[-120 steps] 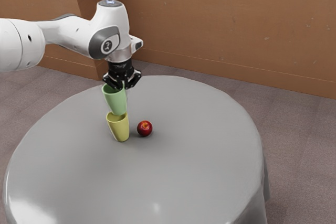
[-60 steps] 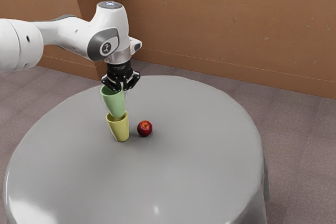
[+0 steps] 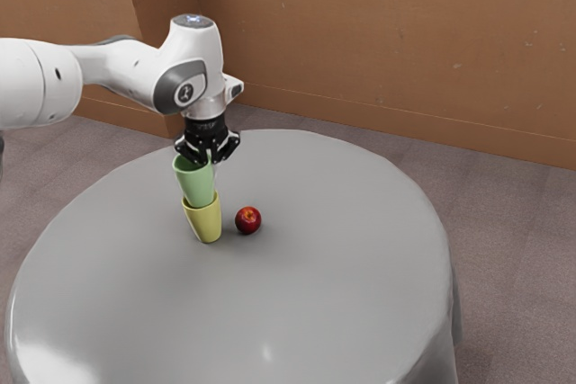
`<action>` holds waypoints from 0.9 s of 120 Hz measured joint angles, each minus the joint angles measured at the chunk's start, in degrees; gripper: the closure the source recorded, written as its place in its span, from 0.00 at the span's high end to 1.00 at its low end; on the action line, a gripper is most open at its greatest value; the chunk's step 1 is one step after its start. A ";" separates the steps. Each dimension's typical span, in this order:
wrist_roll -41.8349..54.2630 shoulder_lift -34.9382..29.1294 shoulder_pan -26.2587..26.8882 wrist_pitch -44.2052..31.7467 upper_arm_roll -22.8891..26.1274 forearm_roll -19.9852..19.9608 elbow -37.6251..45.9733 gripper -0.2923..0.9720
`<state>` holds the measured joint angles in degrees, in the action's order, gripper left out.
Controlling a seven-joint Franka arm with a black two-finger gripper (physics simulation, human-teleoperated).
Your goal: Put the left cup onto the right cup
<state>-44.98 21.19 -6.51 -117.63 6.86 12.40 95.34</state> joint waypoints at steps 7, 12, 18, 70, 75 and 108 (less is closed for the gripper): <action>-0.13 0.47 0.02 -0.16 0.00 0.01 -0.03 0.15; -0.24 0.74 0.05 -0.25 0.00 0.02 -0.04 0.15; -0.35 0.98 0.08 -0.33 0.00 0.04 -0.04 0.16; -0.34 -3.12 0.33 0.22 0.36 -0.36 0.04 0.68; -0.32 -4.57 0.39 0.76 0.65 -0.39 0.04 0.69; 5.42 -17.15 0.38 11.07 0.63 -2.16 -1.21 0.75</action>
<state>-39.57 4.05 -6.13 -106.56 7.49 10.25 94.12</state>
